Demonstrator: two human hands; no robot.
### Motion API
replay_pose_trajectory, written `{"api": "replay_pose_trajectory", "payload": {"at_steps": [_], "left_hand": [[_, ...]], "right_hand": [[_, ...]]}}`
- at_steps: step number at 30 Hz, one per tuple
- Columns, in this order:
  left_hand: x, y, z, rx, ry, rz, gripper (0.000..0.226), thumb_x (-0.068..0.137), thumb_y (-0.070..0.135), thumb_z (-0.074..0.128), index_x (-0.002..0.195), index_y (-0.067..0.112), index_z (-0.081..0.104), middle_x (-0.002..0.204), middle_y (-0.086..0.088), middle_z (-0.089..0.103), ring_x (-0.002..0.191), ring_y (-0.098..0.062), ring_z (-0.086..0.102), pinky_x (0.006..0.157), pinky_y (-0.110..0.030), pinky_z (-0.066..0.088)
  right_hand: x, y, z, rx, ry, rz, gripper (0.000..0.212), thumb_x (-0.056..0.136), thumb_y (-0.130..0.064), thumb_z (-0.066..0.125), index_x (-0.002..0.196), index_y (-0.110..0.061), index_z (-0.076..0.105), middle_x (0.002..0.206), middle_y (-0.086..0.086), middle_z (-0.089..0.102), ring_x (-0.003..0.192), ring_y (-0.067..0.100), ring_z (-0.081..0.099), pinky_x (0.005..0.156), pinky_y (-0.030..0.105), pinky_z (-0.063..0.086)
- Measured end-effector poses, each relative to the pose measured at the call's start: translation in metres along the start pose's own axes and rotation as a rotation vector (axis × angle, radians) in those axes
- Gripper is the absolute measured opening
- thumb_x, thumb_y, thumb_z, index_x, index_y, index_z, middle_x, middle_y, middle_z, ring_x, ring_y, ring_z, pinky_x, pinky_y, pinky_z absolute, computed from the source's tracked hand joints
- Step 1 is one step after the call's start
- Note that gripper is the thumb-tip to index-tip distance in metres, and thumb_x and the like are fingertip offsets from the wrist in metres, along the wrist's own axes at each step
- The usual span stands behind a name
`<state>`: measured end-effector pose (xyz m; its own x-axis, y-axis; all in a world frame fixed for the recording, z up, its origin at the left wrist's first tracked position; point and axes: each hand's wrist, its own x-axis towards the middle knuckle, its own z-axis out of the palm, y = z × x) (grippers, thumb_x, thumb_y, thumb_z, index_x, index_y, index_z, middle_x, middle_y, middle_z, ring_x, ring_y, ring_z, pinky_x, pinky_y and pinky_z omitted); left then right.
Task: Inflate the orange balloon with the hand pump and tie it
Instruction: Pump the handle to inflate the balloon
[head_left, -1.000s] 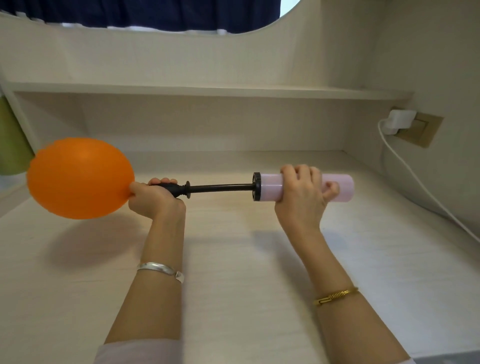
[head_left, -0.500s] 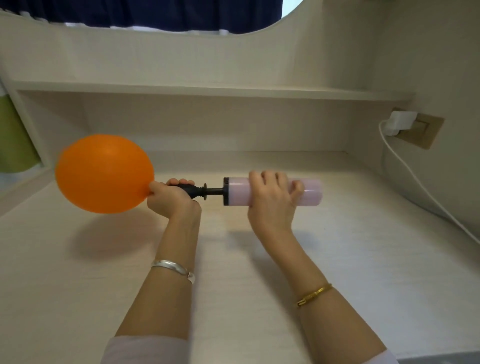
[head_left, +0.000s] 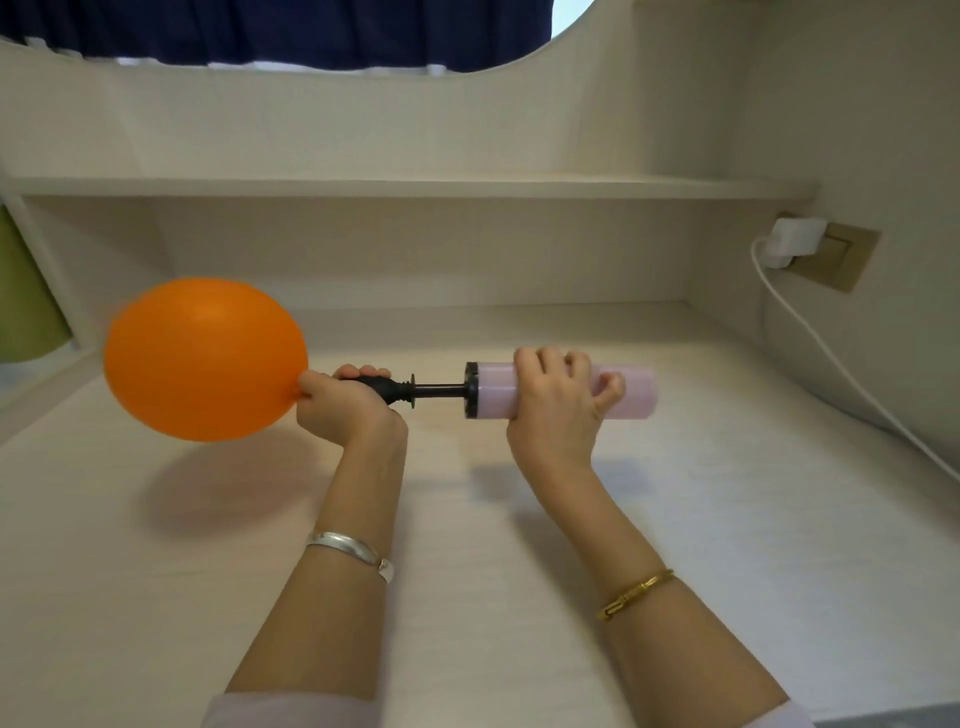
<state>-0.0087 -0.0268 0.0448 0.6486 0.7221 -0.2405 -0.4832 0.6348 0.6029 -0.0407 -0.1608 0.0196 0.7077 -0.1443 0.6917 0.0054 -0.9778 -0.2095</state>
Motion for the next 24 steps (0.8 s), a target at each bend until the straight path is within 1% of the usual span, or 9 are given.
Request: {"api": "replay_pose_trajectory", "payload": {"at_steps": [3,4,6,9,12,14,20,24], "left_hand": [[-0.008,-0.008,0.001,0.018,-0.025,-0.008,0.025,0.088,0.01,0.031,0.064,0.015,0.036,0.049,0.001,0.04,0.03,-0.009,0.041,0.044,-0.022,0.046],[-0.009,-0.01,0.001,0.012,-0.03,-0.016,0.025,0.089,0.01,0.031,0.064,0.015,0.036,0.048,0.001,0.04,0.03,-0.009,0.041,0.045,-0.022,0.045],[-0.008,-0.009,0.001,0.005,-0.038,-0.018,0.026,0.089,0.01,0.032,0.063,0.014,0.036,0.044,0.003,0.041,0.03,-0.009,0.041,0.046,-0.023,0.045],[0.001,-0.001,0.003,-0.03,-0.036,0.009,0.028,0.087,0.008,0.031,0.061,0.014,0.034,0.034,0.008,0.04,0.03,-0.01,0.041,0.044,-0.023,0.045],[0.014,0.007,0.001,-0.031,0.013,0.007,0.025,0.088,0.01,0.031,0.064,0.014,0.034,0.045,0.003,0.04,0.031,-0.011,0.041,0.043,-0.022,0.045],[0.021,0.011,-0.002,-0.025,0.038,0.012,0.024,0.088,0.011,0.031,0.065,0.015,0.034,0.049,0.001,0.04,0.032,-0.012,0.041,0.043,-0.021,0.045],[0.016,0.011,0.002,-0.002,0.032,0.066,0.027,0.089,0.011,0.032,0.062,0.015,0.035,0.044,0.004,0.041,0.03,-0.01,0.042,0.042,-0.02,0.046],[0.004,-0.001,0.003,0.017,-0.024,0.06,0.028,0.089,0.011,0.031,0.062,0.016,0.037,0.031,0.01,0.041,0.029,-0.009,0.042,0.042,-0.019,0.045]], "right_hand": [[-0.008,-0.018,0.005,0.022,0.009,-0.028,0.04,0.06,0.013,0.05,0.091,-0.012,0.055,0.09,0.009,0.059,0.093,0.033,0.049,0.082,0.044,0.025],[-0.008,-0.019,0.006,0.025,0.004,-0.046,0.04,0.06,0.013,0.05,0.091,-0.012,0.055,0.09,0.009,0.059,0.092,0.033,0.05,0.083,0.044,0.024],[-0.003,-0.011,0.005,0.027,-0.019,-0.086,0.042,0.061,0.011,0.05,0.094,-0.015,0.055,0.093,0.007,0.059,0.095,0.031,0.048,0.084,0.041,0.018],[0.011,0.017,-0.002,0.034,-0.035,-0.045,0.04,0.065,0.005,0.053,0.095,-0.022,0.056,0.097,0.001,0.059,0.098,0.026,0.046,0.079,0.037,0.014],[0.018,0.041,-0.008,0.049,-0.06,0.028,0.036,0.068,0.001,0.055,0.095,-0.023,0.057,0.096,-0.001,0.057,0.097,0.024,0.044,0.08,0.036,0.013],[0.017,0.044,-0.009,0.029,-0.055,0.05,0.037,0.067,0.002,0.055,0.095,-0.023,0.057,0.095,-0.001,0.057,0.097,0.024,0.044,0.079,0.036,0.012],[0.011,0.016,-0.003,-0.004,-0.029,0.011,0.041,0.065,0.006,0.054,0.096,-0.021,0.053,0.098,0.001,0.056,0.1,0.026,0.044,0.08,0.038,0.013],[0.002,-0.008,0.004,0.039,-0.061,-0.041,0.043,0.064,0.009,0.053,0.098,-0.018,0.052,0.099,0.004,0.057,0.099,0.029,0.044,0.083,0.041,0.015]]}}
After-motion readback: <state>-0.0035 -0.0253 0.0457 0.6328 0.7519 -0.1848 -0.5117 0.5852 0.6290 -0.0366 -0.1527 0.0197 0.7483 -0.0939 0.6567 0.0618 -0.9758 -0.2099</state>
